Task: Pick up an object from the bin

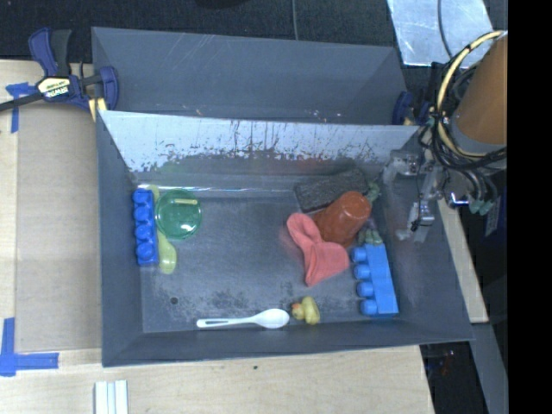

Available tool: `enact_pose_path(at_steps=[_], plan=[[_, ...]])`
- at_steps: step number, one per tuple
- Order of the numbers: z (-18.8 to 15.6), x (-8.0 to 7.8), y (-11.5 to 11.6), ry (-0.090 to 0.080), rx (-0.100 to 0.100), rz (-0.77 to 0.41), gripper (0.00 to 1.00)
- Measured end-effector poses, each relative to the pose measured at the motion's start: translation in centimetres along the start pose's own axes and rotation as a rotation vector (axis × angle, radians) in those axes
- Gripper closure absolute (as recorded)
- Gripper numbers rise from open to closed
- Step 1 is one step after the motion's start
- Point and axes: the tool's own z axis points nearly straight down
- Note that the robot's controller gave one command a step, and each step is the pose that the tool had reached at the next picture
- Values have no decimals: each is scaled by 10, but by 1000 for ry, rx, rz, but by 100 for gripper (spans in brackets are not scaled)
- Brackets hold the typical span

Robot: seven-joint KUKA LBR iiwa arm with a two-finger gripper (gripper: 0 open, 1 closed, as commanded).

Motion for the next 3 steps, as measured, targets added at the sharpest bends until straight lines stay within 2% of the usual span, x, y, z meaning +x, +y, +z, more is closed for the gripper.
enact_pose_path(at_steps=[1,2,3], plan=[[-5,-2,1,-9,1,-4,0],[41,-13,34,-12,3,-123,0],[102,-16,57,-16,7,-304,0]])
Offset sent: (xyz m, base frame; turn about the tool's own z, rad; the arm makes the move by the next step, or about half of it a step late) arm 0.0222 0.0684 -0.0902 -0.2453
